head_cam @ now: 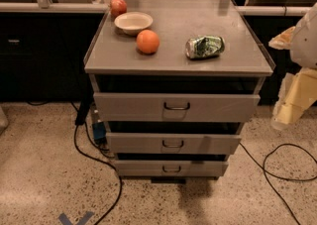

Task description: Open top drawer

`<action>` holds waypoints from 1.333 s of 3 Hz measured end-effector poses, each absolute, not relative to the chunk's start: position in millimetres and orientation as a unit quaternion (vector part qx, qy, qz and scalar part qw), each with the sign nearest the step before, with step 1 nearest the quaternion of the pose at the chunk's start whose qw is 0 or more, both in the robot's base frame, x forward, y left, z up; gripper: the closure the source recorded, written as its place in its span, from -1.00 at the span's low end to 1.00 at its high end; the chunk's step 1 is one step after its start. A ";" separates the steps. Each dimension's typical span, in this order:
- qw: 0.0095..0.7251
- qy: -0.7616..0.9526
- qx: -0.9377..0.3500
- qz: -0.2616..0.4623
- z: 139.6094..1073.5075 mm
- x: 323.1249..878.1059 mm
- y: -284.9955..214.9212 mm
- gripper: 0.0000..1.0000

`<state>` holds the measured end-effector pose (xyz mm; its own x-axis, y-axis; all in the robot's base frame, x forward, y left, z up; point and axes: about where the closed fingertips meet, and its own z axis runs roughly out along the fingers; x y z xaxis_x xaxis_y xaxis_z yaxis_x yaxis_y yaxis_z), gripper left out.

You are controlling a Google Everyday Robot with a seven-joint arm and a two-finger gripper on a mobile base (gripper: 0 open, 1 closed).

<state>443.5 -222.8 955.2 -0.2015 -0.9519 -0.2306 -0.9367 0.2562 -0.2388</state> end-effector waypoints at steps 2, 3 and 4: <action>0.159 0.758 -0.633 -0.008 867.6 483.3 -221.3 -1.00; 0.166 0.748 -0.642 -0.002 828.4 500.3 -205.6 -1.00; 0.166 0.748 -0.643 -0.001 827.9 500.4 -205.4 -1.00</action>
Offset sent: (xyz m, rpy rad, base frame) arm 0.0567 0.0009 -0.1220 0.0085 0.0336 0.0782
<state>500.4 -205.4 827.9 -0.1192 -0.9619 -0.2459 -0.9609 0.1741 -0.2151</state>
